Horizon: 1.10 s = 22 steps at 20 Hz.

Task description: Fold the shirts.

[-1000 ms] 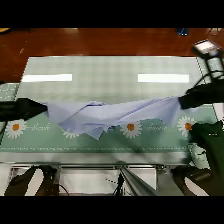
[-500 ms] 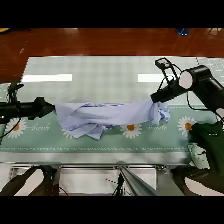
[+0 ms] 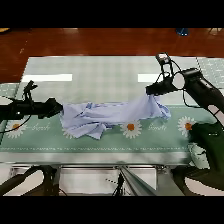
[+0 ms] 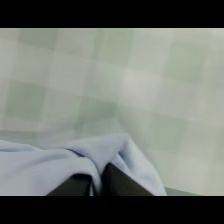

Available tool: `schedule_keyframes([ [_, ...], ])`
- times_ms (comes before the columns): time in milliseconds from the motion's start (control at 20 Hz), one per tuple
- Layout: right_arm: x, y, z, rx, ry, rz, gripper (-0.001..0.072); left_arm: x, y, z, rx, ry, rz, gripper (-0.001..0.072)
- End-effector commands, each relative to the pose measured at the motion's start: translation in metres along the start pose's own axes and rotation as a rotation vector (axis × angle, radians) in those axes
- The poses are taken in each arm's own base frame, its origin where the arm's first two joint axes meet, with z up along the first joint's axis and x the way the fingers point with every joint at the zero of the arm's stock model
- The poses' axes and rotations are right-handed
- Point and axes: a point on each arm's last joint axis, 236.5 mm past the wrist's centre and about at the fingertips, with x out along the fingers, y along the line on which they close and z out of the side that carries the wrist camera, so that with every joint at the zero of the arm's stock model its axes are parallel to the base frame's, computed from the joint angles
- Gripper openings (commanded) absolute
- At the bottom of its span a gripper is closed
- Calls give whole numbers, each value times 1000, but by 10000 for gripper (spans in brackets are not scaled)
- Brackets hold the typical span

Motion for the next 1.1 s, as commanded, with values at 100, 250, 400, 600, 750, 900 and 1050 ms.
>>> schedule_keyframes([
  [100,-55,-44,0,-133,12,-185,525,-49,-18,17,20,40,-79,486],
  [250,-109,-106,-7,-135,12,-385,546,-70,-12,10,-23,73,-88,485],
  [400,-113,-133,-45,90,71,-299,534,-66,0,-26,-41,195,-65,496],
  [600,-84,-117,-86,266,144,-34,534,-43,12,-75,-122,311,-98,618],
  [750,-71,-105,-102,295,169,42,534,-28,23,-97,-167,338,-96,618],
  [900,-66,-100,-103,308,165,61,534,-12,31,-107,-176,334,-66,618],
  [1050,-66,-99,-101,312,157,66,534,5,27,-113,-123,355,-37,618],
])
